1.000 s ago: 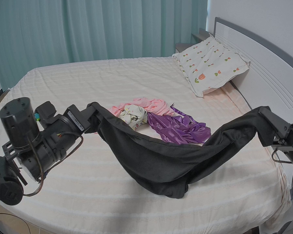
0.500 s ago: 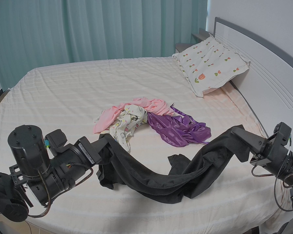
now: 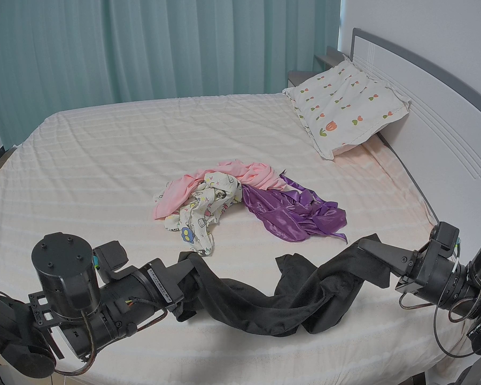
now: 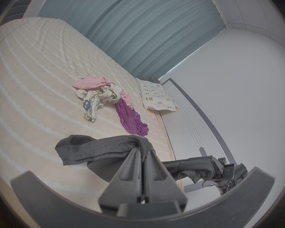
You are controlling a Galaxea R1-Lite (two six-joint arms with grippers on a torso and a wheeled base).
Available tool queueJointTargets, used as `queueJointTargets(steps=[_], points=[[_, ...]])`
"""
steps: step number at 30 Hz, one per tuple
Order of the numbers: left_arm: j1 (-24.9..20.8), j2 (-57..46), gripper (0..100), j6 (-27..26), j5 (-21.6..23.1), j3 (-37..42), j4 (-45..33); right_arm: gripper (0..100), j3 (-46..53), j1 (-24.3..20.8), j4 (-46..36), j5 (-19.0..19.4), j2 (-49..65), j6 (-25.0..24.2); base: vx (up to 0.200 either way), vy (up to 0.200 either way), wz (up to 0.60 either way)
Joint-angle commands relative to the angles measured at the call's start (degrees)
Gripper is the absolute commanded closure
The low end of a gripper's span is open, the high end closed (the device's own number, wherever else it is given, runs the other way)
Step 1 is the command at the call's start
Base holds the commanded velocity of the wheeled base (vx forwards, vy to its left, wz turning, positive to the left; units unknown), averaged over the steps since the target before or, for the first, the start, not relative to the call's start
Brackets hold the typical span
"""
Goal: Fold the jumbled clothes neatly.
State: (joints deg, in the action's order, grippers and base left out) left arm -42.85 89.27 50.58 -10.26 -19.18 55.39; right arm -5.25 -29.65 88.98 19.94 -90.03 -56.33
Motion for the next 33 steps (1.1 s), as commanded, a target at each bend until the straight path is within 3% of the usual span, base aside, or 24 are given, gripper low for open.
queueJointTargets(steps=[1, 7, 16, 33], points=[[0.0, 0.6, 100, 0.0, 0.0, 0.0, 0.0, 100, 0.2, -0.6, 0.6, 0.0, -0.6, 0.1, 0.000, 0.000, 0.00], [0.2, 0.6, 100, 0.0, -0.1, 0.1, -0.1, 100, 0.2, -1.6, 0.6, 0.0, -0.8, 0.2, 0.000, 0.000, 0.00], [1.7, 1.9, 100, 4.4, 0.0, -0.5, -0.3, 100, 0.0, -1.6, 0.6, -0.5, -0.8, 0.3, -0.200, 0.000, 0.00], [2.0, 0.9, 100, 4.6, 0.0, -0.2, -0.1, 100, -0.1, -1.6, 0.6, -1.5, -0.3, 0.5, 0.000, 0.024, 0.00]])
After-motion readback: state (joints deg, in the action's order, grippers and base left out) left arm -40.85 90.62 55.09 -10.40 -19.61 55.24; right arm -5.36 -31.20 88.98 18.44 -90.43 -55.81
